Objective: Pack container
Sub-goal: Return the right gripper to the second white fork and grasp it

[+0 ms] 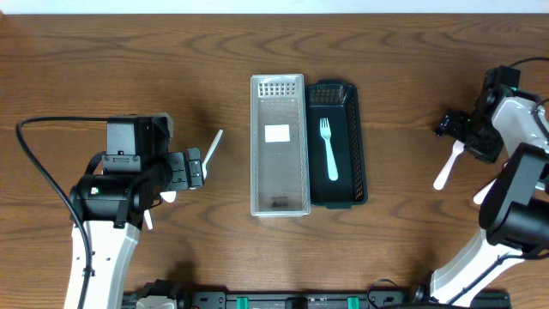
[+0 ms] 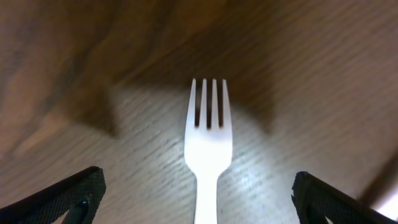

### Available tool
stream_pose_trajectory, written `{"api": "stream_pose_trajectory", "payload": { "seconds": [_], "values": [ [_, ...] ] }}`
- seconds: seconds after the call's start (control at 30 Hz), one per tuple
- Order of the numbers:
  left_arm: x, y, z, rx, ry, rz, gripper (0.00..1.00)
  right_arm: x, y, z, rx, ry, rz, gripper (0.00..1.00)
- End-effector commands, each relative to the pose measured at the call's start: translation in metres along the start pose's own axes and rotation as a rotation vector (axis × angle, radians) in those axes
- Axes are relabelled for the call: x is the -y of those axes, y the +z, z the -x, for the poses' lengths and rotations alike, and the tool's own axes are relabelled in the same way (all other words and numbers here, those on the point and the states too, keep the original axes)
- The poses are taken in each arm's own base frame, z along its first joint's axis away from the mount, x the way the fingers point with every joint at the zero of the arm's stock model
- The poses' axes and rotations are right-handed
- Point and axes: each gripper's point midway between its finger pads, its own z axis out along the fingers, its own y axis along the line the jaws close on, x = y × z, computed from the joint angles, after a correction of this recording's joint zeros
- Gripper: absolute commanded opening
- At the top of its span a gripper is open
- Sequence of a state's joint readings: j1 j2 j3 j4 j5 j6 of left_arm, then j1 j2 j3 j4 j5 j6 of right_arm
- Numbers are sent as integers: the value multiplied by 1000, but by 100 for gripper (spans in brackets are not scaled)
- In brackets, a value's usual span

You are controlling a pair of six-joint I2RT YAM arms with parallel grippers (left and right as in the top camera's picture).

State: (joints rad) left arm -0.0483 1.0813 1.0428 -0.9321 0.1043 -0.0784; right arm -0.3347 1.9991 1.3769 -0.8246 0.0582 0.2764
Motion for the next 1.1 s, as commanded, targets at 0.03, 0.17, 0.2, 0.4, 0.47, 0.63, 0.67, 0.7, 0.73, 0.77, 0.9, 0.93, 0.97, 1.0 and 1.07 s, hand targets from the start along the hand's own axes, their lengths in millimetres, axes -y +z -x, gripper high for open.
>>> {"api": "stream_pose_trajectory", "payload": {
  "seconds": [0.03,0.17,0.2,0.4,0.47,0.63,0.67,0.7,0.73,0.77,0.9,0.93,0.97,1.0,1.07],
  "values": [
    [-2,-4,5,13,3,11,98,3,15,-1,-23,-12,-1,99],
    [-2,-4,5,13,3,11,98,3,21,-1,-29,-20,-2,99],
    [-2,-4,5,13,3,11,98,3,23,-1,-30,-19,-3,99],
    [-2,-4,5,12,3,12,98,2,25,2,-14,-18,1,99],
    [-2,-4,5,12,3,12,98,2,25,3,-10,-18,2,99],
    [-2,-4,4,10,2,12,98,3,29,0,-12,-18,2,99],
    [-2,-4,4,10,2,12,98,3,31,-1,-13,-18,1,99],
    [-2,-4,4,10,2,12,98,3,32,-3,-16,-18,1,99],
    [-2,-4,4,10,2,12,98,4,33,-4,-19,-18,0,99],
    [-2,-4,4,10,2,12,98,4,34,-6,-23,-18,-1,98],
    [-2,-4,4,10,2,12,98,5,35,-10,-35,-19,-4,84],
    [-2,-4,4,10,2,11,98,5,35,-10,-35,-19,-4,80],
    [-2,-4,4,10,2,12,98,5,35,-10,-36,-19,-4,73],
    [-2,-4,4,10,2,12,98,5,35,-10,-38,-19,-5,68],
    [-2,-4,4,10,2,12,98,5,35,-11,-40,-19,-5,57]
  ]
}}
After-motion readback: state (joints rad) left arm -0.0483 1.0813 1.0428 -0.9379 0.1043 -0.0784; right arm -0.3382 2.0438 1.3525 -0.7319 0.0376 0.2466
